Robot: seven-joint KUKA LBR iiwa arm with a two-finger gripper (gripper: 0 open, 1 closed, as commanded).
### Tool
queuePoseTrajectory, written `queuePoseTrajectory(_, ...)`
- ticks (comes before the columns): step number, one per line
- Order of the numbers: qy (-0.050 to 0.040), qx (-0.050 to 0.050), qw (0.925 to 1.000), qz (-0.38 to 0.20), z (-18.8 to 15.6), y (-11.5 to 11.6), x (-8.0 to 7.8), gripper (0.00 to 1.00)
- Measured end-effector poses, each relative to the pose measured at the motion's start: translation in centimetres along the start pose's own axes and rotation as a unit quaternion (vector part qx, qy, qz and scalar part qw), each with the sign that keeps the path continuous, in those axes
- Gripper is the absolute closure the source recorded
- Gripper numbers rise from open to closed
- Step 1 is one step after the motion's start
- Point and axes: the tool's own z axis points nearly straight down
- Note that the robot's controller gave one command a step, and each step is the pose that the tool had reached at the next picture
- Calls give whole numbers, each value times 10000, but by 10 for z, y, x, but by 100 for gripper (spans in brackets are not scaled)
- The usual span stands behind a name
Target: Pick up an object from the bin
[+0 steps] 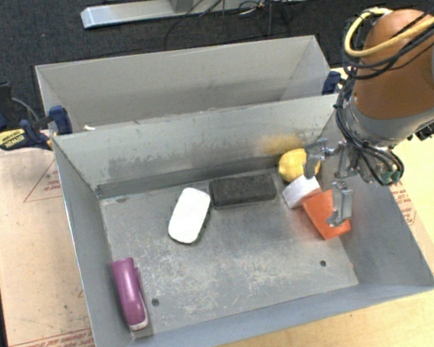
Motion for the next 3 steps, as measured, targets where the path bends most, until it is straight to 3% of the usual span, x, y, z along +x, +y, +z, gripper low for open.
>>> queuePoseTrajectory(1, -35, 5, 10000, -18, -5, 1, -1, 0)
queuePoseTrajectory(2, -99, -54, 9998, -166, 111, -39, -15, 0)
queuePoseTrajectory(3, -77, -31, 9998, -175, 102, -35, -12, 0)
